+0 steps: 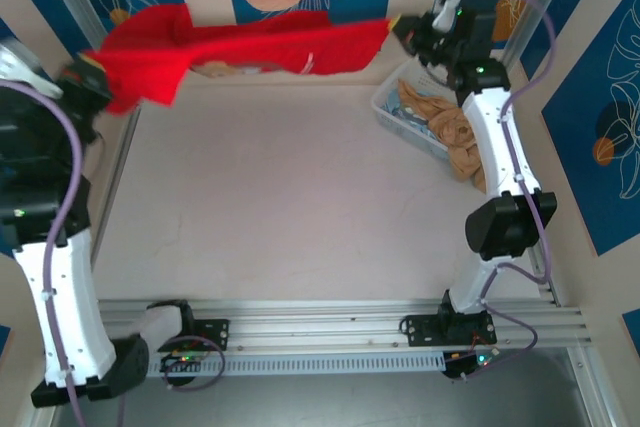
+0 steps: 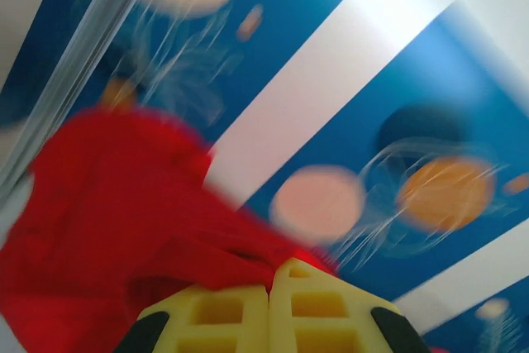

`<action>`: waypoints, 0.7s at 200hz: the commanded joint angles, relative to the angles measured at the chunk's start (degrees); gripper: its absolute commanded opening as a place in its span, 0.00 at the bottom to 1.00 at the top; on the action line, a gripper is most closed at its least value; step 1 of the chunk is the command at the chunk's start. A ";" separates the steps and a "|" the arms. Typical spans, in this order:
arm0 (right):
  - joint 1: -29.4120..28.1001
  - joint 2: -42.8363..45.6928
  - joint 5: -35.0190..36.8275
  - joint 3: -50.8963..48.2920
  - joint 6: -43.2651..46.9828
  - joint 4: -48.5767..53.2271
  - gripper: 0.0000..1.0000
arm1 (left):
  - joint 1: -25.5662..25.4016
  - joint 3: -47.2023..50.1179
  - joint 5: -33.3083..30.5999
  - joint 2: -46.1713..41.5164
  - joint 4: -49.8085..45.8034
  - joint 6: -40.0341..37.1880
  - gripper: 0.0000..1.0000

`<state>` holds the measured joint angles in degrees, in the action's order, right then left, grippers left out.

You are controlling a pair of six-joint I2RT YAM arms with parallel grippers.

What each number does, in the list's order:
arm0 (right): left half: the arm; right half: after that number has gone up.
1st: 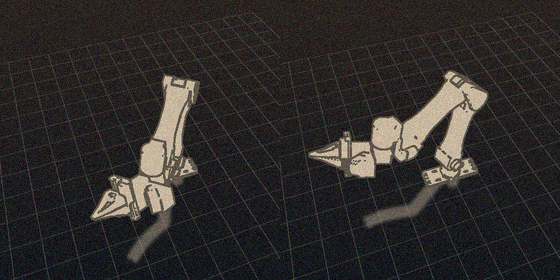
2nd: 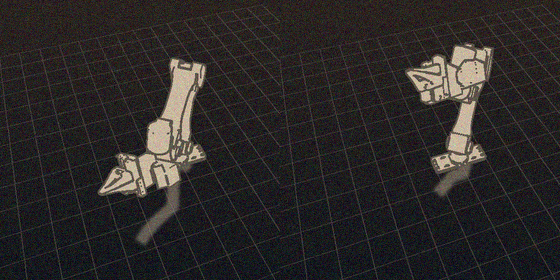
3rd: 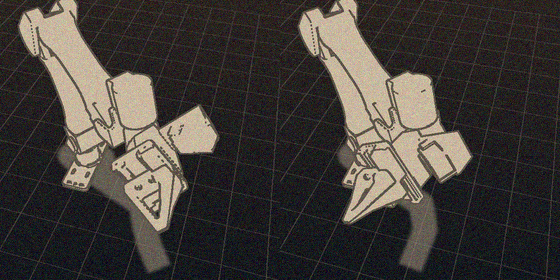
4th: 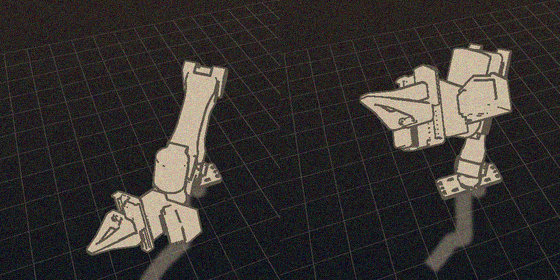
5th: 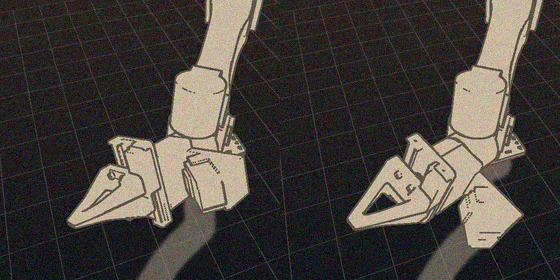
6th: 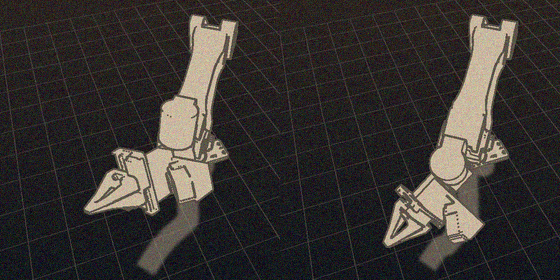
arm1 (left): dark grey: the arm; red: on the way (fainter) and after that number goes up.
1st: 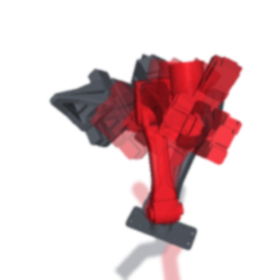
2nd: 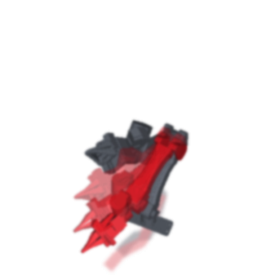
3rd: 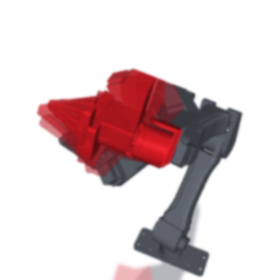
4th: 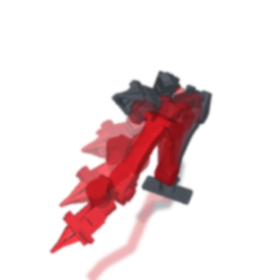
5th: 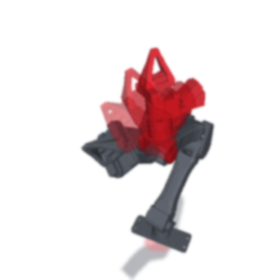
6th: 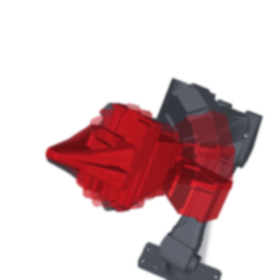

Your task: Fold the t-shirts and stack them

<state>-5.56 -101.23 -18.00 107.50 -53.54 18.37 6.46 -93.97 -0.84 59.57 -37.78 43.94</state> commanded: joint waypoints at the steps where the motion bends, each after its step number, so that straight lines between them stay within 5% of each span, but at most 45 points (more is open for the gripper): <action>1: -0.91 3.10 2.47 -17.21 -1.29 0.02 0.00 | -0.39 22.01 0.28 -4.49 -5.92 4.65 0.00; 29: -1.80 -0.26 3.06 -27.74 0.45 2.99 0.00 | -0.51 46.08 4.30 -11.98 -7.66 8.21 0.00; 63: -3.82 -4.92 8.29 -28.85 6.03 11.74 0.00 | -1.11 60.58 8.91 -15.89 -8.68 11.19 0.00; 140: -5.22 5.32 27.23 -36.76 6.69 26.17 0.00 | -2.76 66.46 13.41 -19.93 -11.55 16.94 0.00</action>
<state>-11.03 -101.60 0.91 73.47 -47.42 37.23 4.56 -28.10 10.35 39.48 -48.29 58.65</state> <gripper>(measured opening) 0.047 0.040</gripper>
